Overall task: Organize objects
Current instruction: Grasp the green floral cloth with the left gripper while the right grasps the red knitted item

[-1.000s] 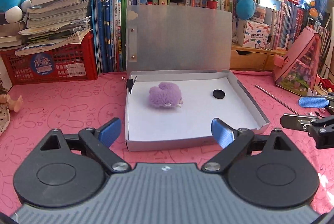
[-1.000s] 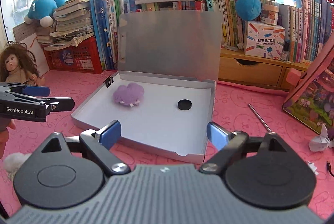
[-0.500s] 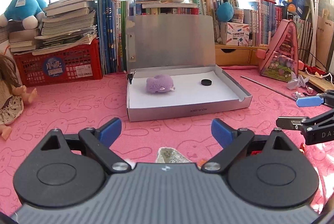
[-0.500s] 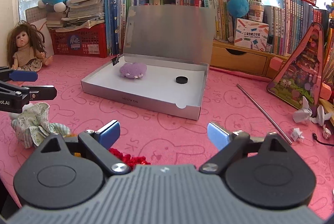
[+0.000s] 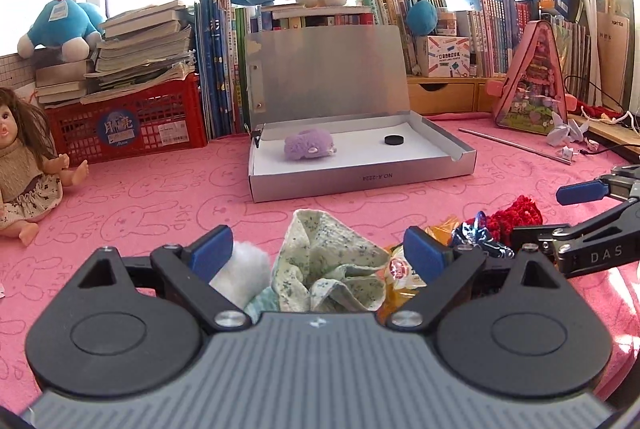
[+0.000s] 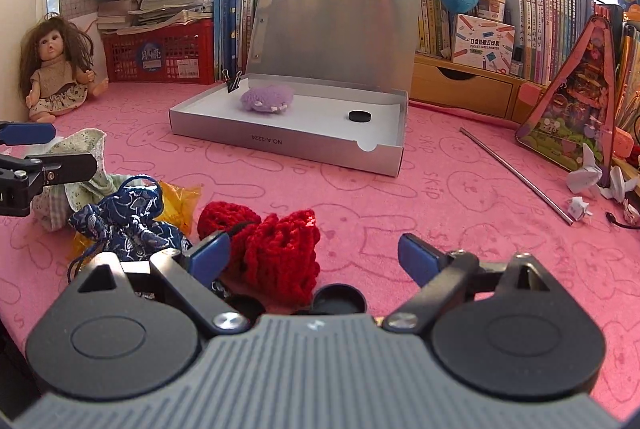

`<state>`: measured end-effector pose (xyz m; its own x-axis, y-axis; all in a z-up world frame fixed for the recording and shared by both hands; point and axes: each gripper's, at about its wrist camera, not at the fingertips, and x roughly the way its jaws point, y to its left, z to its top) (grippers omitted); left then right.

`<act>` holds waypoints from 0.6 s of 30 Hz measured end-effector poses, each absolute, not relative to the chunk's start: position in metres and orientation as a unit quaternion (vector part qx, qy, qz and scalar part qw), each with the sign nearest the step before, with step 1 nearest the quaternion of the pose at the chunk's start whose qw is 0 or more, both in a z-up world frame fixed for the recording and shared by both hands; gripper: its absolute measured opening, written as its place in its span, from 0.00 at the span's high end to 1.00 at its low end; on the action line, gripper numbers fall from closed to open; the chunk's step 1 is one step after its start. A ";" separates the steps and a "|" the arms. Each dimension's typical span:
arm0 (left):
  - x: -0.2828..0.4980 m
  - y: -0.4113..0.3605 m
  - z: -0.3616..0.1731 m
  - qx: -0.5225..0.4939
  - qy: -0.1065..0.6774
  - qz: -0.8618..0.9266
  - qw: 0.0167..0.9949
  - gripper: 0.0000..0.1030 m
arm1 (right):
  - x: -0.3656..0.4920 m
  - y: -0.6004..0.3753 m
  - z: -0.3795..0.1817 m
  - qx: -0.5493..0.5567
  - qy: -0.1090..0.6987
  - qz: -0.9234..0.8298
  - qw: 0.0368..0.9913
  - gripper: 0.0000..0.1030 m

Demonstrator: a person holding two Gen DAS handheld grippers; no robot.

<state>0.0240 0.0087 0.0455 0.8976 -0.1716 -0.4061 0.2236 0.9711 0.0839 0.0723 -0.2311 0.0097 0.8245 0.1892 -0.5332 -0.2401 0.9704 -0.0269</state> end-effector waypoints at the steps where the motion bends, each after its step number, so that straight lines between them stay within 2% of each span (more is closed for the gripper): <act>1: 0.022 0.008 0.045 0.066 0.200 -0.103 0.972 0.09 | 0.073 -0.230 0.009 -0.045 0.275 0.112 0.954 0.08; 4: 0.014 0.006 0.046 0.072 0.189 -0.110 0.973 0.12 | 0.076 -0.228 0.007 -0.047 0.275 0.111 0.954 0.08; 7: 0.009 0.002 0.045 0.092 0.188 -0.111 0.972 0.25 | 0.080 -0.226 0.005 -0.045 0.274 0.115 0.954 0.08; 9: 0.009 0.000 0.042 0.103 0.197 -0.108 0.969 0.38 | 0.082 -0.225 0.003 -0.040 0.276 0.116 0.953 0.08; 18: 0.030 0.009 0.028 0.084 0.242 -0.108 0.961 0.39 | 0.091 -0.215 0.000 -0.051 0.278 0.124 0.951 0.08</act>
